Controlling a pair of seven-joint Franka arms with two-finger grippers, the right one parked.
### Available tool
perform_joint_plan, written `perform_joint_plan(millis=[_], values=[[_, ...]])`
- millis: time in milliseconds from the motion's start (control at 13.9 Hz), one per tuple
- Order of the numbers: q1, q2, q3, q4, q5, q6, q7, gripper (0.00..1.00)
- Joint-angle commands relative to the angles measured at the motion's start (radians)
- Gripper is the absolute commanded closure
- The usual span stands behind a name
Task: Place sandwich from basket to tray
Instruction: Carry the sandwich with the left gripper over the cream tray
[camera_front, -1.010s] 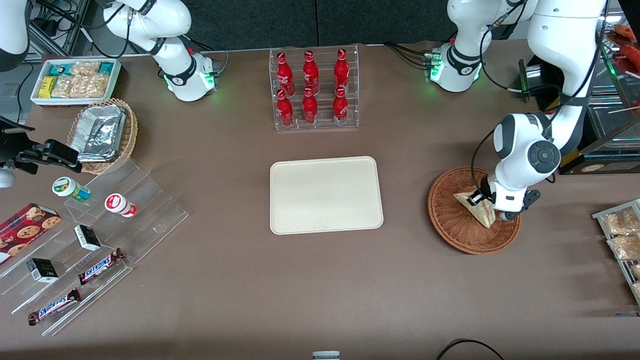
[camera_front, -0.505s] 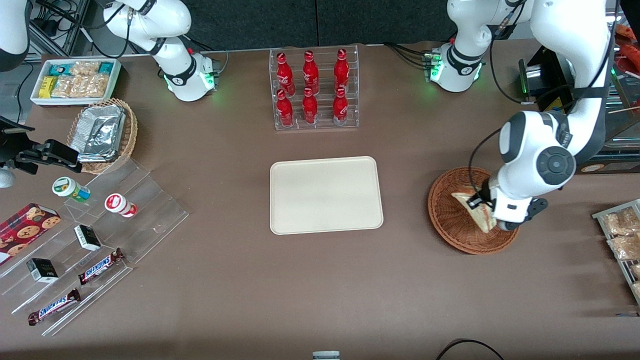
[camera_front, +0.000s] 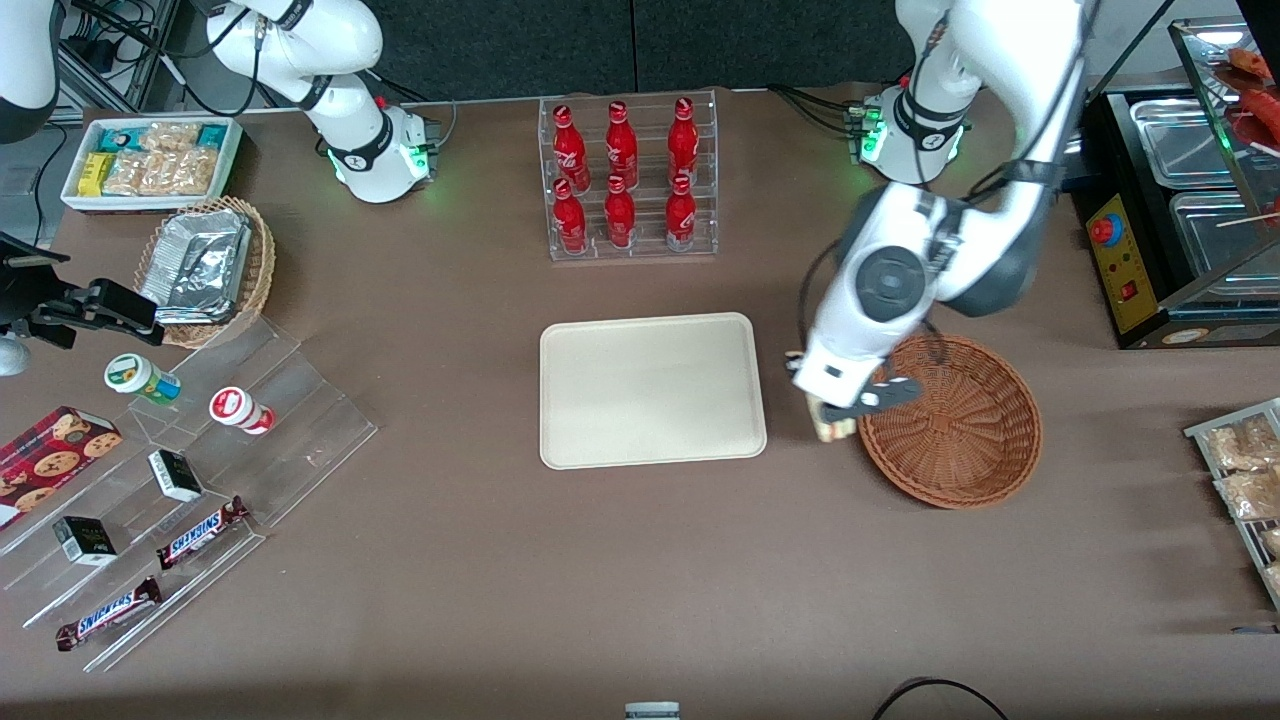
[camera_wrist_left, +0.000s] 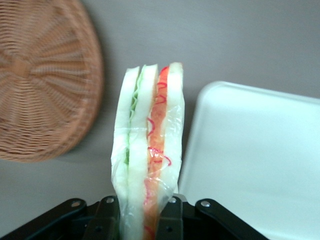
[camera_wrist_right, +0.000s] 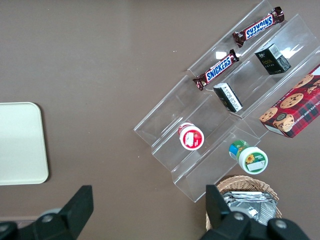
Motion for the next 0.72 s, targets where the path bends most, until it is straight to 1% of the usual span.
perform_joint_plan(millis=[0, 144, 361, 433, 505, 649], values=[[-0.066, 0.116, -0.004, 0.150, -0.007, -0.016, 0.019, 1.00], [-0.116, 0.217, -0.006, 0.274, -0.007, -0.030, 0.015, 1.00], [-0.186, 0.294, -0.007, 0.313, -0.012, -0.013, 0.010, 1.00], [-0.206, 0.323, -0.006, 0.343, -0.027, -0.010, 0.004, 1.00], [-0.220, 0.352, -0.006, 0.369, -0.044, -0.008, 0.001, 1.00], [-0.232, 0.389, -0.006, 0.405, -0.047, 0.005, -0.025, 1.00]])
